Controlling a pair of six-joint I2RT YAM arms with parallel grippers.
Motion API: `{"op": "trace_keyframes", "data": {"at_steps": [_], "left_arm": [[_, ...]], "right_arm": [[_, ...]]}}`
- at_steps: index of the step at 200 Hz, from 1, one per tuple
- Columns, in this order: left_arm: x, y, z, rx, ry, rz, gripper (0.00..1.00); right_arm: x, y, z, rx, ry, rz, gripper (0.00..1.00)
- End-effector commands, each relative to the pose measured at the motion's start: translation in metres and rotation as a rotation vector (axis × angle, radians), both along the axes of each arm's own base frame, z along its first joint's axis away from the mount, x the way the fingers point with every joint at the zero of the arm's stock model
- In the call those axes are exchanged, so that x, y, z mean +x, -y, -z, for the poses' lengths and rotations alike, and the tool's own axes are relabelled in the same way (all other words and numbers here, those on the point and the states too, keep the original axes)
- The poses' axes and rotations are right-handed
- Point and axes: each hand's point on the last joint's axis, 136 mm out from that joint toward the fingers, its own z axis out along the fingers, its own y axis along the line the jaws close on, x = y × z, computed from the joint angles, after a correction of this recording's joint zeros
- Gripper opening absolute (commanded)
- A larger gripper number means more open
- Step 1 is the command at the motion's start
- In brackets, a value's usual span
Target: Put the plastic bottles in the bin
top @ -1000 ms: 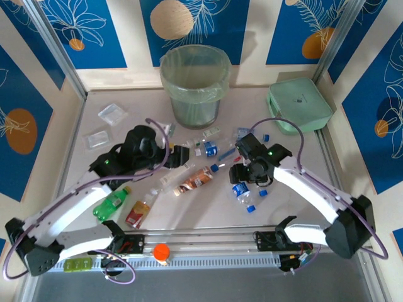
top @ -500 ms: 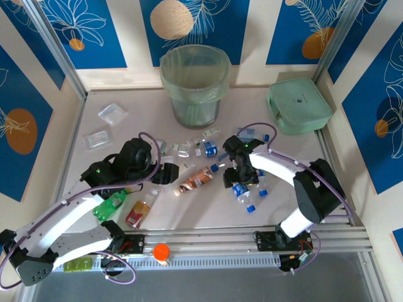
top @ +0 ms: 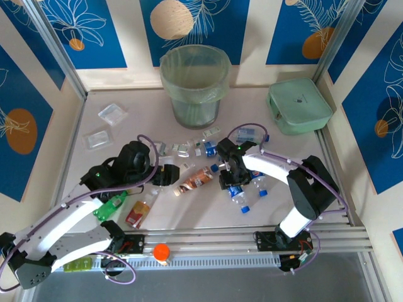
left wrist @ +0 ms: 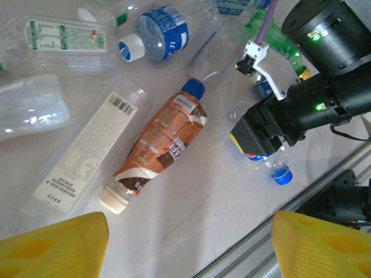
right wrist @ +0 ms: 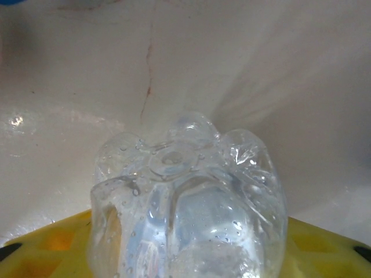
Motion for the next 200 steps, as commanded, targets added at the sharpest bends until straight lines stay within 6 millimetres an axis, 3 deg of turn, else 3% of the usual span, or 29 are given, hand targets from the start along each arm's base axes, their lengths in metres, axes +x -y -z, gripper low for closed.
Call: {"op": "trace_keyframes", "data": {"at_steps": [1,38,69,86,125,142,178,200], "left_arm": [[0.007,0.017,-0.028,-0.078,0.082,0.066,0.74],[0.013,0.019,-0.045,-0.093,0.160,0.078,0.75],[0.018,0.012,-0.051,-0.107,0.240,0.037,0.74],[0.023,0.000,-0.051,-0.094,0.295,-0.020,0.74],[0.024,-0.016,-0.073,-0.078,0.415,-0.054,0.74],[0.024,-0.019,-0.079,-0.076,0.452,-0.051,0.74],[0.024,-0.026,-0.086,-0.069,0.506,-0.068,0.74],[0.022,-0.033,-0.096,-0.061,0.537,-0.078,0.74]], "right_arm": [[-0.001,0.004,-0.021,0.011,0.052,-0.003,0.52],[-0.012,0.007,-0.059,0.094,0.117,0.026,0.52],[-0.010,-0.003,-0.112,0.272,0.257,0.038,0.52],[-0.005,-0.011,-0.153,0.391,0.377,0.027,0.52],[0.018,-0.024,-0.279,0.740,0.710,0.027,0.51],[0.030,-0.024,-0.324,0.848,0.825,0.049,0.51],[0.054,-0.026,-0.404,1.028,1.102,0.052,0.49],[0.076,-0.019,-0.439,1.057,1.271,0.094,0.47]]}}
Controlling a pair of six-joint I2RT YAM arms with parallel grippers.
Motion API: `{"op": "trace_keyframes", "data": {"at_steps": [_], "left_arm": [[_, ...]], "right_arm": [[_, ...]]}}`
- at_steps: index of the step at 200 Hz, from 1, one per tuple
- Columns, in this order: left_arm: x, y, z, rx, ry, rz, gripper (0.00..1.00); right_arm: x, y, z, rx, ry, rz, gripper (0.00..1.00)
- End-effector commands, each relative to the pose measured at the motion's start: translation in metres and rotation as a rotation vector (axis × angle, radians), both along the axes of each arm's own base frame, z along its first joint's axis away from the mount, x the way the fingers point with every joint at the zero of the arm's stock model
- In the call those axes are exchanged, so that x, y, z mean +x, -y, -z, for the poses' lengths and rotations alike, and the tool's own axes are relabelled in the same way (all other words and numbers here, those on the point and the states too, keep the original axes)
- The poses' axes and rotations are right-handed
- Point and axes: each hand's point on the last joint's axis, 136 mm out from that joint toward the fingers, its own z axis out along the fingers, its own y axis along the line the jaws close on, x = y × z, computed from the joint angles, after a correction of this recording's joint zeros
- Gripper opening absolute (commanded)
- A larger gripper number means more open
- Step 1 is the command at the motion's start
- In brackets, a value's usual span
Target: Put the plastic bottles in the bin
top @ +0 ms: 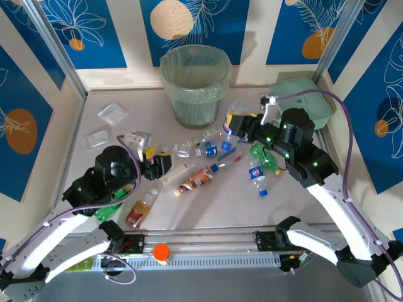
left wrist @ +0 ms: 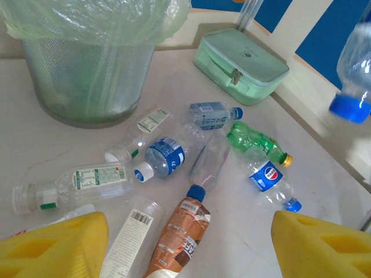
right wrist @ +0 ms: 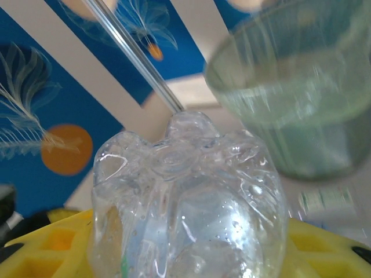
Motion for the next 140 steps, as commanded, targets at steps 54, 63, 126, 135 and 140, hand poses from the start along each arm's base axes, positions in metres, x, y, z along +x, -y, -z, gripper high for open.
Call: {"op": "trace_keyframes", "data": {"at_steps": [54,63,126,135,140], "left_arm": [[-0.002,-0.027,-0.025,0.046,0.153,-0.068,0.74],[-0.003,-0.028,-0.025,0.051,0.155,-0.066,0.74],[-0.007,-0.022,-0.021,0.035,0.154,-0.022,0.74],[-0.008,-0.024,-0.020,0.038,0.153,-0.026,0.74],[-0.008,-0.024,-0.020,0.039,0.152,-0.030,0.74]], "right_arm": [[0.113,-0.003,-0.114,0.174,0.316,0.143,0.45],[0.132,-0.008,-0.118,0.167,0.315,0.148,0.45],[0.252,-0.051,-0.082,0.019,0.304,0.056,0.45],[0.264,-0.057,-0.072,0.003,0.285,0.041,0.45],[0.270,-0.060,-0.066,-0.006,0.273,0.039,0.45]]}}
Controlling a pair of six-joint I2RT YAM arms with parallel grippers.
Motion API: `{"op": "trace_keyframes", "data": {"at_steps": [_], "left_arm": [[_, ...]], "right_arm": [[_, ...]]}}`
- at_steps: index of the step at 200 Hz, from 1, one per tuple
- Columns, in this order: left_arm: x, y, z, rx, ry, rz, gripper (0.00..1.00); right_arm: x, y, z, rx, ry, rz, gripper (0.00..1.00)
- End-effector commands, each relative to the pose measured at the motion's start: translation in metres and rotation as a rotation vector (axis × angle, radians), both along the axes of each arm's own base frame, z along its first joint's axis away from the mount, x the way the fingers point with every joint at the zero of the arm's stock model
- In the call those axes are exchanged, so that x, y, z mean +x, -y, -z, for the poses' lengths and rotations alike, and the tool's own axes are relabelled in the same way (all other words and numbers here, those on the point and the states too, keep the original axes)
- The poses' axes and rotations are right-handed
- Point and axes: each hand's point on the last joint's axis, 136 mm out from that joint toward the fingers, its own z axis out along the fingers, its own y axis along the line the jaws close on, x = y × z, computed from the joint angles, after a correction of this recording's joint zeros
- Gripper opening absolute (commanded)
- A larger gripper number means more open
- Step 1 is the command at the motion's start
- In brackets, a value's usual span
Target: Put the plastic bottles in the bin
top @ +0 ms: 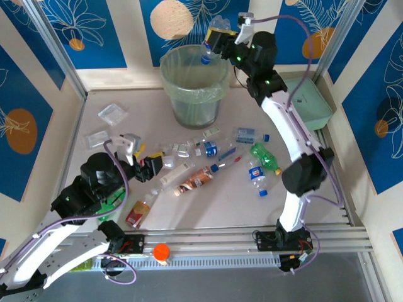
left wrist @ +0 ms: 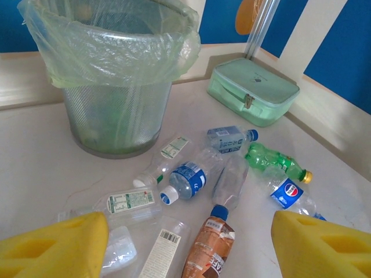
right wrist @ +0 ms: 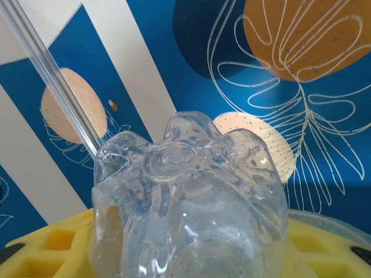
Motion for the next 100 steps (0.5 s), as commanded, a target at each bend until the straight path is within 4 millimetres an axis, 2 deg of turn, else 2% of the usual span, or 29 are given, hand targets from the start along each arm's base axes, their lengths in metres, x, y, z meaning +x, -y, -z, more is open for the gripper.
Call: {"op": "trace_keyframes", "data": {"at_steps": [1,42,73,100], "left_arm": [[-0.002,-0.002,0.000,0.002,0.014,0.005,0.74],[-0.003,-0.001,0.000,-0.011,0.011,0.019,0.74],[-0.003,-0.001,0.000,-0.022,0.007,0.022,0.74],[-0.003,-0.002,-0.003,-0.040,0.013,0.023,0.74]], "right_arm": [[0.021,-0.013,0.019,-0.065,-0.023,-0.050,0.45],[0.071,-0.030,0.086,-0.120,-0.167,-0.061,0.45],[0.086,-0.043,0.129,-0.169,-0.235,-0.081,0.48],[0.089,-0.052,0.158,-0.220,-0.275,-0.086,0.49]]}}
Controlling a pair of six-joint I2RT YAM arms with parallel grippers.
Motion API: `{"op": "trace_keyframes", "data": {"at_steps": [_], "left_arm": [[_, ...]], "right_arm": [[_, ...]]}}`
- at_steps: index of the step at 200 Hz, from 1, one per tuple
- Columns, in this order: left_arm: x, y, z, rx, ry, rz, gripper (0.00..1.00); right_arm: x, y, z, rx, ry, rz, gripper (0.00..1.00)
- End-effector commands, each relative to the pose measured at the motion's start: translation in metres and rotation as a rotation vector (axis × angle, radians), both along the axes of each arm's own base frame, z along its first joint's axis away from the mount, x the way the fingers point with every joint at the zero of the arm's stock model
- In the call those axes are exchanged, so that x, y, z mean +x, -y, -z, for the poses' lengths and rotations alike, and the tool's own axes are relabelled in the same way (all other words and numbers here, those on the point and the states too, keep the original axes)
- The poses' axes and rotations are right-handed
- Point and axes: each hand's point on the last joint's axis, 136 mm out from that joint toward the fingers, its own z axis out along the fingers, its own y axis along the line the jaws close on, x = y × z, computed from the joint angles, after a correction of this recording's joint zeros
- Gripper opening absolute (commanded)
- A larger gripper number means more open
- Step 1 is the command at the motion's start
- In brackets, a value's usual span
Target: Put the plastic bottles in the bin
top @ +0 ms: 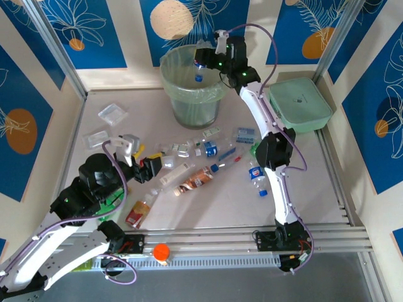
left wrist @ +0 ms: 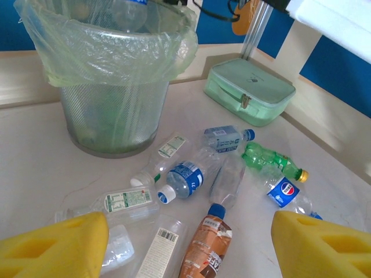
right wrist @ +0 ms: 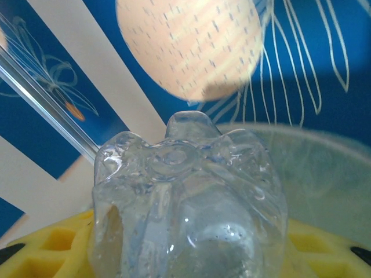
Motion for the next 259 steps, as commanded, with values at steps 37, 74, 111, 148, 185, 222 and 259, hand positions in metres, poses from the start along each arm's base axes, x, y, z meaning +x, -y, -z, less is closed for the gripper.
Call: {"op": "trace_keyframes", "data": {"at_steps": [37,74,111,148,185,222,259], "left_arm": [[0.000,0.000,-0.003,-0.032,0.007,0.011,0.74],[0.000,-0.003,-0.004,-0.030,0.013,0.003,0.74],[0.000,-0.003,-0.005,-0.031,0.015,0.004,0.74],[0.000,-0.003,-0.004,-0.029,0.015,0.002,0.74],[0.001,-0.003,-0.003,-0.021,0.014,0.000,0.74],[0.004,-0.003,0.001,-0.011,0.004,-0.005,0.74],[0.006,-0.002,0.005,-0.001,-0.013,-0.008,0.74]], "right_arm": [[-0.010,-0.020,0.026,-0.104,-0.023,-0.059,0.55],[-0.012,-0.023,0.035,-0.097,-0.054,-0.073,0.67],[-0.017,-0.025,0.025,-0.093,-0.046,-0.083,0.70],[-0.024,-0.025,0.009,-0.088,-0.023,-0.093,0.71],[-0.040,-0.028,-0.028,-0.081,0.049,-0.114,0.71],[-0.063,-0.024,-0.076,-0.073,0.128,-0.120,0.70],[-0.099,-0.017,-0.116,-0.093,0.160,-0.095,0.68]]}}
